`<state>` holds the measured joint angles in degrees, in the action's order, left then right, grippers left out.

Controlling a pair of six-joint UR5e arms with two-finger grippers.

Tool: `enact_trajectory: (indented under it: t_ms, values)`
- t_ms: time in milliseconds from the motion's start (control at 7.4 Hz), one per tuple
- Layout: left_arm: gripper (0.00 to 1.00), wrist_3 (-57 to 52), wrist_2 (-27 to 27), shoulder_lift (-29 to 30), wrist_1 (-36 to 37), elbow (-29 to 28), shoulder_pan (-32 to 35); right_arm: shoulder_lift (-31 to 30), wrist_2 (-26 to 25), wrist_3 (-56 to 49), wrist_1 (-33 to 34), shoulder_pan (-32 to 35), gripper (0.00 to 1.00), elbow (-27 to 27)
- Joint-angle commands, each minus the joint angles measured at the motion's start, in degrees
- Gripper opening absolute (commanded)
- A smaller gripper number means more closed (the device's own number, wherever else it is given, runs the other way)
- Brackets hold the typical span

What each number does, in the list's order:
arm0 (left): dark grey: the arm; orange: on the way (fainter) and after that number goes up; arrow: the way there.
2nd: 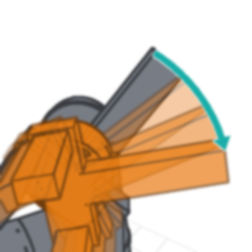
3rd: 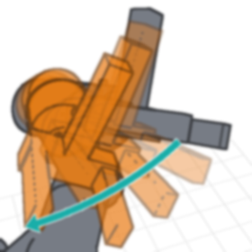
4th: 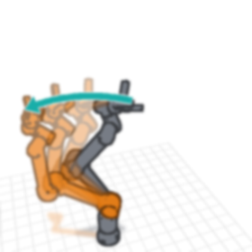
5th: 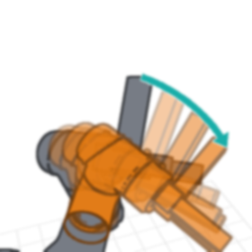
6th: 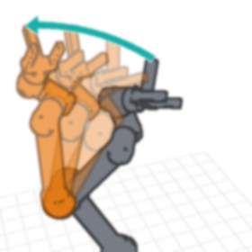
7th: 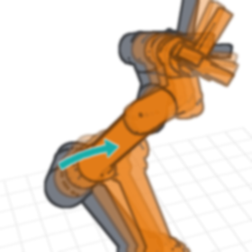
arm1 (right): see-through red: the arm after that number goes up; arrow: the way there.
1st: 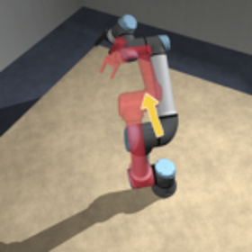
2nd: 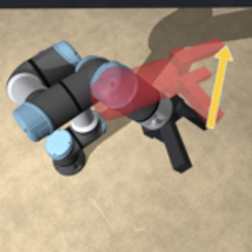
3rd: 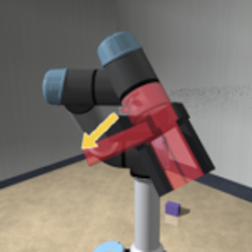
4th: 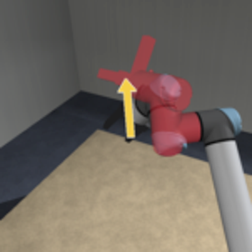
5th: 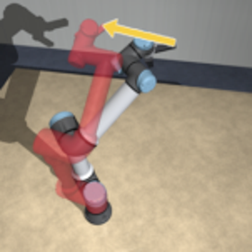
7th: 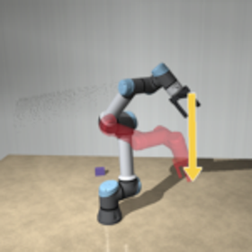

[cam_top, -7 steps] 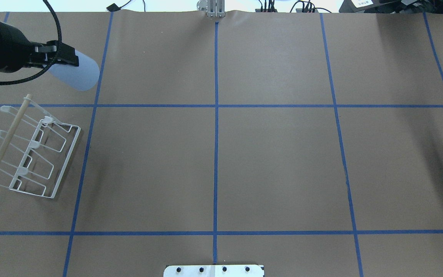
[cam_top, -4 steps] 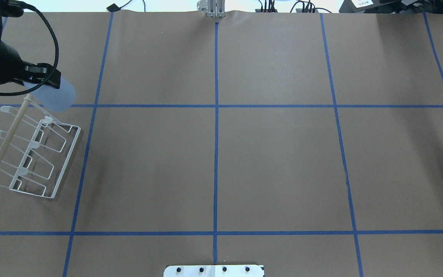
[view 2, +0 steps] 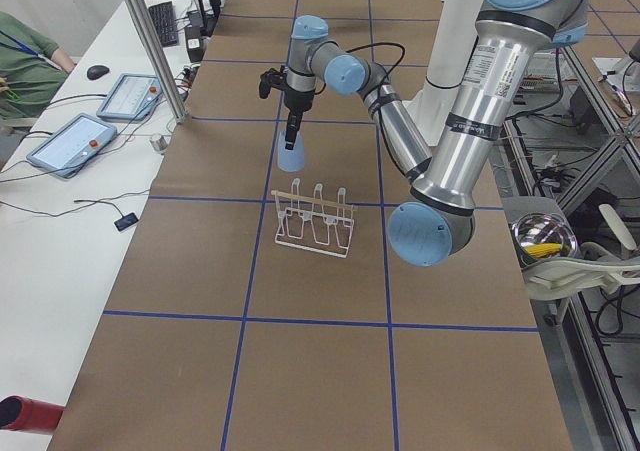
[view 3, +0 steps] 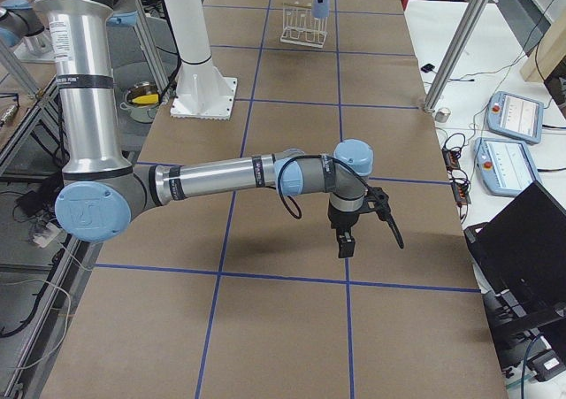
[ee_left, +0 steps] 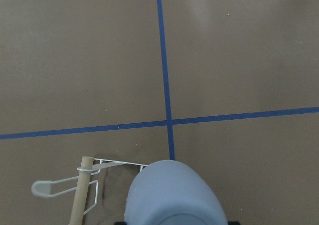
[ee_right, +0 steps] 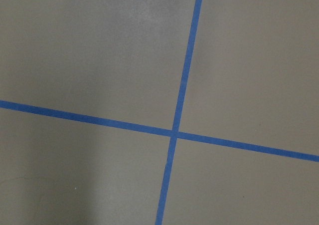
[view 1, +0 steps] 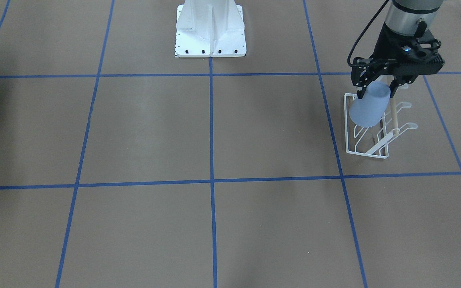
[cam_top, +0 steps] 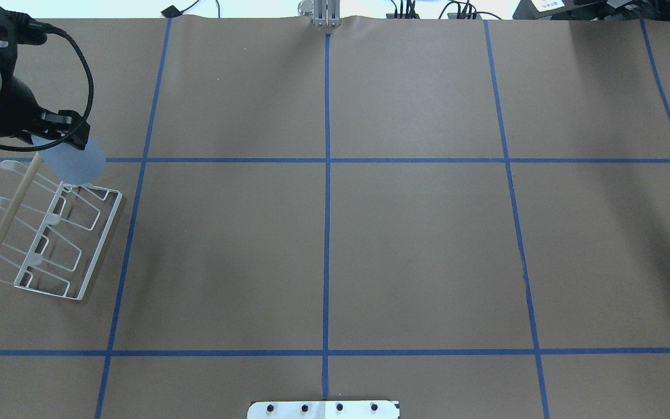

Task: Hang cup on cup holder
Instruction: 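Lower the cup with the left gripper onto a peg of the white rack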

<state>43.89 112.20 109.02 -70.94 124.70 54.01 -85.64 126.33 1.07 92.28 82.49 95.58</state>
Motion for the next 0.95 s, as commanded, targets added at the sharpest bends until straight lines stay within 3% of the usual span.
enact_trajectory:
  t_ms: [0,811]
  values:
    - [0.00,-0.1,2.0,-0.1,0.0,-1.4,0.0,0.0,2.3,0.1,0.1,-0.1,1.00,-0.1]
    - [0.00,-0.1,3.6,-0.2,-0.7,-4.9,0.0,0.0,2.3,0.4,0.0,-0.1,1.00,0.3]
